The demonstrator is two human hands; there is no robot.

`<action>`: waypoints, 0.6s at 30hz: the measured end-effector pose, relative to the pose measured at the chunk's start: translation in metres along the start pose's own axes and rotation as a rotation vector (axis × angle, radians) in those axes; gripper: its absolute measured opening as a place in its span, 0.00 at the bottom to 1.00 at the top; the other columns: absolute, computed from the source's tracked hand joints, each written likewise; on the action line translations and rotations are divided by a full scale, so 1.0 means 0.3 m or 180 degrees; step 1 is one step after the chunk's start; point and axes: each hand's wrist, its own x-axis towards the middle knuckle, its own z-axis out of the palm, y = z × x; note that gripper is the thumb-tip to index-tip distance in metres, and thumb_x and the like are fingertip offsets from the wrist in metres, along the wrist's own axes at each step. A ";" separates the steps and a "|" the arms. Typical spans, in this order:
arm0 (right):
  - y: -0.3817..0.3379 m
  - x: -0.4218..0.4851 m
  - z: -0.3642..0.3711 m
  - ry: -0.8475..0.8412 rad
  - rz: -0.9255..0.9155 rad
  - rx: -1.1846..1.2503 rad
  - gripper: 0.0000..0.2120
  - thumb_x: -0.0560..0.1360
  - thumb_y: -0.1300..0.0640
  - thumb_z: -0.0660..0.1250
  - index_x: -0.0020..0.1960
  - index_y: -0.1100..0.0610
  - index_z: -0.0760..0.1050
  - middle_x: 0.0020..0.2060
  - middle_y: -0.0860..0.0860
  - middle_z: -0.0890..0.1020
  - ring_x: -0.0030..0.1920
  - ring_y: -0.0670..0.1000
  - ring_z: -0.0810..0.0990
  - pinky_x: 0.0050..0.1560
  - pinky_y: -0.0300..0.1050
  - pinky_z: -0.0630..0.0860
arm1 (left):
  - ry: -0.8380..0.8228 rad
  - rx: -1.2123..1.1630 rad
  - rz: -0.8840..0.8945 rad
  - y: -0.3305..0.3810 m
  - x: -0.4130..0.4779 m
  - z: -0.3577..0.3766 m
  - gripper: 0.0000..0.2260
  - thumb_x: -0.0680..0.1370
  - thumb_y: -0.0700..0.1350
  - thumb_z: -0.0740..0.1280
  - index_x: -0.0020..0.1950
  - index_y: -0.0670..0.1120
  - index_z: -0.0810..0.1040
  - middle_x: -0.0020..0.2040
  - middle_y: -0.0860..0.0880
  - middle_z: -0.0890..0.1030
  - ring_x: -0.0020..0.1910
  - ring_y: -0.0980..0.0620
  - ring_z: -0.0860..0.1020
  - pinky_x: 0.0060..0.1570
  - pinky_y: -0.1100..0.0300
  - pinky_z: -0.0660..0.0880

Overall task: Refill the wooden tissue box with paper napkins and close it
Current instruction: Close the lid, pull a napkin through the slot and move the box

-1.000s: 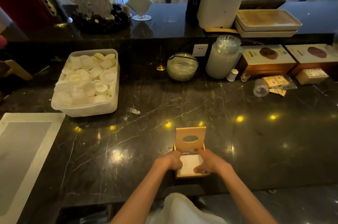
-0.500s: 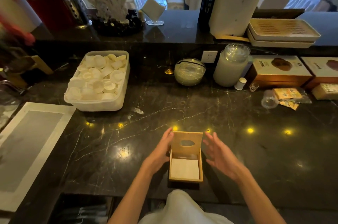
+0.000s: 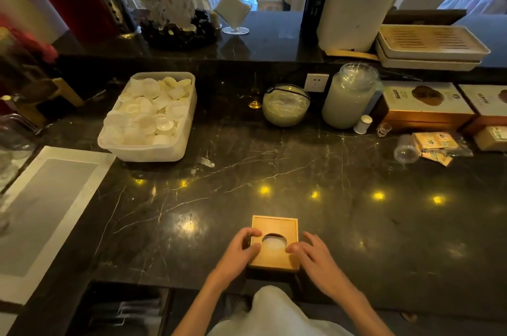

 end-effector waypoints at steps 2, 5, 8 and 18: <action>0.013 0.014 0.013 0.0141 -0.0077 -0.0597 0.11 0.80 0.44 0.58 0.57 0.40 0.78 0.79 0.47 0.53 0.79 0.51 0.41 0.76 0.58 0.48 | 0.0024 0.0044 0.0092 -0.022 0.002 0.017 0.12 0.80 0.39 0.65 0.59 0.55 0.74 0.65 0.53 0.74 0.62 0.55 0.73 0.55 0.61 0.74; -0.020 0.043 0.037 0.0572 -0.0500 -0.1136 0.11 0.80 0.47 0.60 0.59 0.43 0.79 0.79 0.48 0.54 0.79 0.51 0.38 0.76 0.59 0.52 | 0.0073 0.0120 0.0168 -0.037 0.012 0.026 0.14 0.79 0.37 0.65 0.60 0.55 0.72 0.65 0.53 0.73 0.64 0.57 0.72 0.56 0.64 0.73; -0.055 0.086 0.083 0.0814 -0.0843 -0.1916 0.12 0.80 0.50 0.60 0.60 0.46 0.79 0.79 0.52 0.56 0.79 0.57 0.40 0.75 0.60 0.55 | 0.0058 0.0143 0.0212 -0.051 0.024 0.024 0.15 0.79 0.37 0.65 0.58 0.56 0.72 0.65 0.53 0.73 0.66 0.55 0.72 0.63 0.56 0.73; -0.082 0.161 0.179 0.0575 -0.0585 -0.2801 0.13 0.77 0.55 0.63 0.60 0.48 0.78 0.80 0.57 0.47 0.78 0.62 0.35 0.74 0.63 0.36 | 0.0103 0.0223 0.0274 -0.065 0.022 0.028 0.17 0.79 0.39 0.65 0.58 0.62 0.72 0.68 0.53 0.71 0.70 0.54 0.68 0.70 0.52 0.67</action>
